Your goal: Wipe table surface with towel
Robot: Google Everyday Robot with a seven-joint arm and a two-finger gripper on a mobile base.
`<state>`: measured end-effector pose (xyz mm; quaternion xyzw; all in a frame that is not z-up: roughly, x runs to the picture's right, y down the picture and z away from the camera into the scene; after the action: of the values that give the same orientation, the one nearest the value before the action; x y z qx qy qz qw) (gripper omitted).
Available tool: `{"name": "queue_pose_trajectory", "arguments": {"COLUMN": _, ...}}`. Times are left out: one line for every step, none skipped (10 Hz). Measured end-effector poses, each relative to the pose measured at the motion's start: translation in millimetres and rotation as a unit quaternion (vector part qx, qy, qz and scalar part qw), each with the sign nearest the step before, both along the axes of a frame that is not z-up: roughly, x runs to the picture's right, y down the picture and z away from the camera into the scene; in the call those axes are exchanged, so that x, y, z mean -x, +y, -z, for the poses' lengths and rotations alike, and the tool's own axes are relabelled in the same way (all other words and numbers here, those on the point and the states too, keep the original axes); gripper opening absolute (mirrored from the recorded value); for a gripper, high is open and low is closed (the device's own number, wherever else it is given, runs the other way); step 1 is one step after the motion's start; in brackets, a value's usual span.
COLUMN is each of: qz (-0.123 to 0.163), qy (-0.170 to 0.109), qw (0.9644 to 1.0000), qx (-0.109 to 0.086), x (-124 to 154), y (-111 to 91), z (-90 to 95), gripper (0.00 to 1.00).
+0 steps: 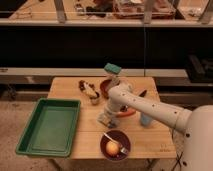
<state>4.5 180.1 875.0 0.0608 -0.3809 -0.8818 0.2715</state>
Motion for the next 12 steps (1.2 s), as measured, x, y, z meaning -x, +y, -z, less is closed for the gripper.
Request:
{"name": "queue_pose_trajectory", "arguments": {"qz": 0.002, "qy": 0.001, "qw": 1.0, "qx": 0.001, "x": 0, "y": 0, "z": 0.5, "gripper": 0.0}}
{"name": "queue_pose_trajectory", "arguments": {"qz": 0.002, "qy": 0.001, "qw": 1.0, "qx": 0.001, "x": 0, "y": 0, "z": 0.6, "gripper": 0.0}}
{"name": "queue_pose_trajectory", "arguments": {"qz": 0.003, "qy": 0.0, "qw": 1.0, "qx": 0.002, "x": 1, "y": -1, "z": 0.4, "gripper": 0.0}}
{"name": "queue_pose_trajectory", "arguments": {"qz": 0.005, "qy": -0.005, "qw": 1.0, "qx": -0.001, "x": 10, "y": -6, "z": 1.5, "gripper": 0.0}}
{"name": "queue_pose_trajectory", "arguments": {"qz": 0.007, "qy": -0.019, "qw": 0.9998, "qx": -0.01, "x": 30, "y": -16, "z": 7.3, "gripper": 0.0}}
{"name": "queue_pose_trajectory", "arguments": {"qz": 0.004, "qy": -0.029, "qw": 0.9994, "qx": -0.019, "x": 50, "y": -25, "z": 15.3, "gripper": 0.0}}
{"name": "queue_pose_trajectory", "arguments": {"qz": 0.002, "qy": -0.039, "qw": 0.9989, "qx": -0.025, "x": 65, "y": -31, "z": 23.2, "gripper": 0.0}}
{"name": "queue_pose_trajectory", "arguments": {"qz": 0.001, "qy": -0.057, "qw": 0.9977, "qx": -0.035, "x": 85, "y": -40, "z": 38.7, "gripper": 0.0}}
{"name": "queue_pose_trajectory", "arguments": {"qz": 0.004, "qy": -0.069, "qw": 0.9968, "qx": -0.039, "x": 95, "y": -40, "z": 49.8, "gripper": 0.0}}
{"name": "queue_pose_trajectory", "arguments": {"qz": 0.006, "qy": -0.077, "qw": 0.9962, "qx": -0.04, "x": 101, "y": -36, "z": 57.4, "gripper": 0.0}}
{"name": "queue_pose_trajectory", "arguments": {"qz": 0.01, "qy": -0.084, "qw": 0.9957, "qx": -0.036, "x": 104, "y": -27, "z": 63.6, "gripper": 0.0}}
{"name": "queue_pose_trajectory", "arguments": {"qz": 0.014, "qy": -0.089, "qw": 0.9954, "qx": -0.031, "x": 105, "y": -16, "z": 65.3, "gripper": 0.0}}
